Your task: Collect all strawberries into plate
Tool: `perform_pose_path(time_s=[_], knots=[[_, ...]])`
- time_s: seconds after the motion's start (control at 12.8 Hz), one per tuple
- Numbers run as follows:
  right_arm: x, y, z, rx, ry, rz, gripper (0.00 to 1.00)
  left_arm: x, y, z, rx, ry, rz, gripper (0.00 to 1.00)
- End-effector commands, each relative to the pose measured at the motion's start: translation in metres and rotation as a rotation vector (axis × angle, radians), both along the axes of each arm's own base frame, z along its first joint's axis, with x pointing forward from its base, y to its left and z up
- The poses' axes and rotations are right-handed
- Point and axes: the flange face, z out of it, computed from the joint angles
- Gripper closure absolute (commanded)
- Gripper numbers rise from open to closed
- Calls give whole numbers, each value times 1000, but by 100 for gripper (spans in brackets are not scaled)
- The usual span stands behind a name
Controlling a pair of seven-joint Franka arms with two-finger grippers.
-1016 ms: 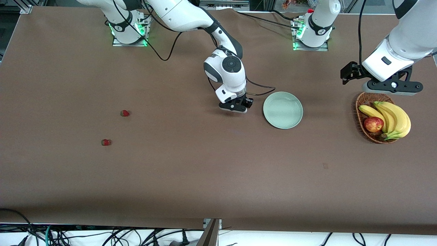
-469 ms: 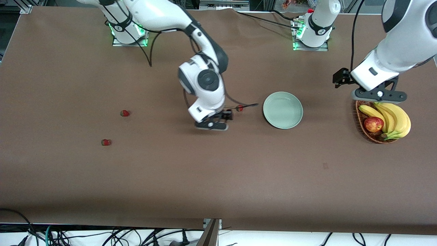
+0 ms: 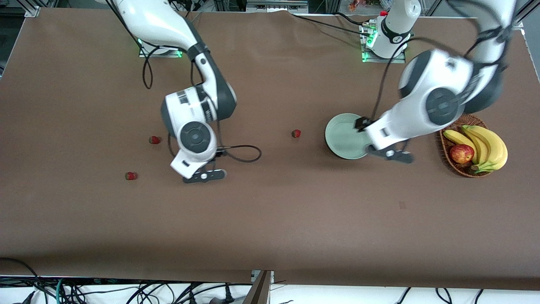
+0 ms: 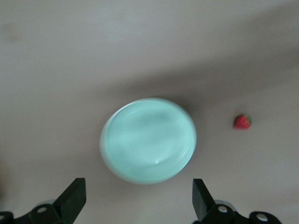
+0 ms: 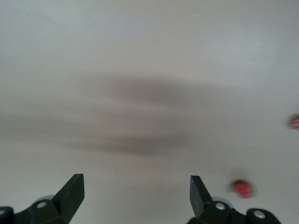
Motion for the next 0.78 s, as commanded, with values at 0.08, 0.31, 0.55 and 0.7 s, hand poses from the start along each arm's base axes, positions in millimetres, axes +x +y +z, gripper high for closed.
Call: perform_pose_path(time_s=[0.08,0.31,0.55,0.7], knots=[[7,-105,-28,24,124,34,0,-52,-110,-74,17,-62,55,0],[9,-194,-57,155,187,0,0,-97,-144,-129,74,-219,69,0],[-9,-235,-78,227,204,-48,0,-123,-184,-166,57,-247,106,0],[-28,-247,-88,231,190,-70,0,-139,-198,-189,94,-271,87,0]])
